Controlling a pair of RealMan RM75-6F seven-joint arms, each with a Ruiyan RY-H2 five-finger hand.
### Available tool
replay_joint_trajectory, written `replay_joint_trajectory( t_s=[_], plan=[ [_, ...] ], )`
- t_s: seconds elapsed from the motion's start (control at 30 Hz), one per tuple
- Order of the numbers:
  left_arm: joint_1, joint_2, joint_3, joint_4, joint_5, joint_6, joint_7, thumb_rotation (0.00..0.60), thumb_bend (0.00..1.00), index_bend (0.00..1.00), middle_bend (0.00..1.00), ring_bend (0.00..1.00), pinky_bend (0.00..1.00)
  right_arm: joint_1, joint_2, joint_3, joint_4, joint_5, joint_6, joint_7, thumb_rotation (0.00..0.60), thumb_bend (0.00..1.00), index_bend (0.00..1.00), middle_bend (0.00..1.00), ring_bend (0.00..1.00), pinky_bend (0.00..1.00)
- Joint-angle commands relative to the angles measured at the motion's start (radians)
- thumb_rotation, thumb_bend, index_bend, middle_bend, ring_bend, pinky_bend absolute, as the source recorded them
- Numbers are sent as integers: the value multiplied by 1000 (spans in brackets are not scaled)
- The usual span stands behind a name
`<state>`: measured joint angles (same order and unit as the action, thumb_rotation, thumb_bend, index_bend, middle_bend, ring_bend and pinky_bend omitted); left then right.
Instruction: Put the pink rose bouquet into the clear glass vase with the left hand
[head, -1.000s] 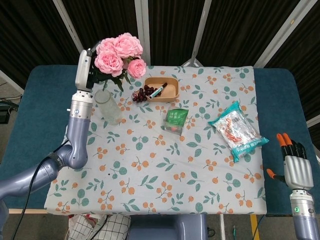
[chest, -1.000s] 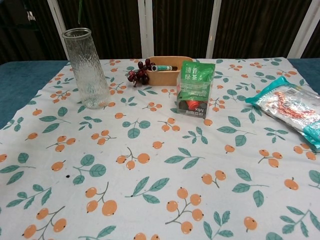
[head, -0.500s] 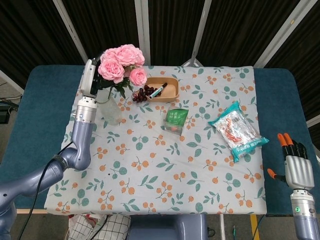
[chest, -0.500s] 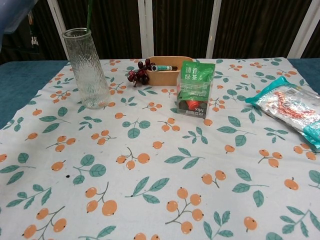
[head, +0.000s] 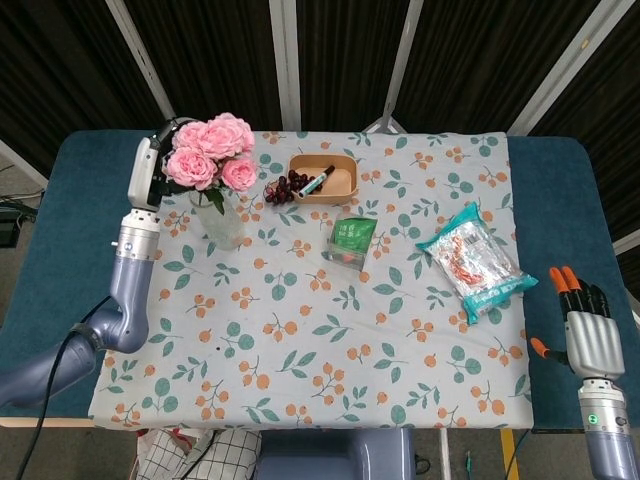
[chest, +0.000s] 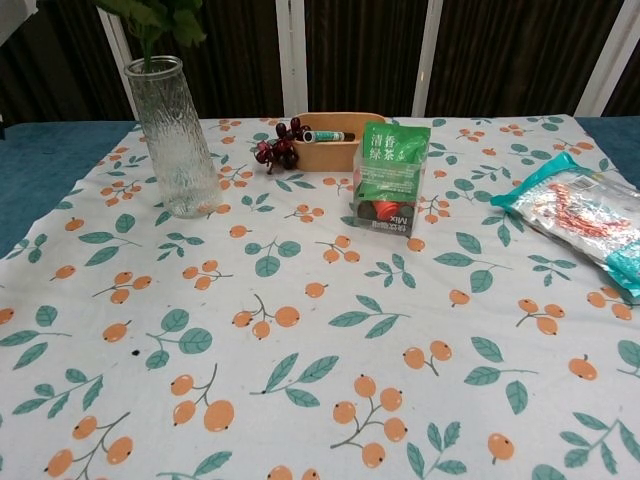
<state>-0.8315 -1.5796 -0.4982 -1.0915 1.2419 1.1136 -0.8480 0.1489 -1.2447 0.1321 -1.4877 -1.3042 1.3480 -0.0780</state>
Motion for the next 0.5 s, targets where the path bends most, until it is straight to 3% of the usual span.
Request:
replay_joint_trajectory(
  t_s=[0.03,0.27,0.5],
  plan=[
    [11,36,29,-9,1,-59,-10,600,199,268,207,142,262,0,-1,0,1,-1,-1,1,600,204,0,3,7,11],
    [25,189,64,-125,-4,-199,22,600,165,191,123,56,174,-2,-1,0,1,-3,3,7,600,204,0,3,0,11],
    [90,382,88,-303,-44,-216,203,600,165,170,112,56,175,-7,4,-3,-7,-7,10,12,600,205,0,3,0,11]
  ],
)
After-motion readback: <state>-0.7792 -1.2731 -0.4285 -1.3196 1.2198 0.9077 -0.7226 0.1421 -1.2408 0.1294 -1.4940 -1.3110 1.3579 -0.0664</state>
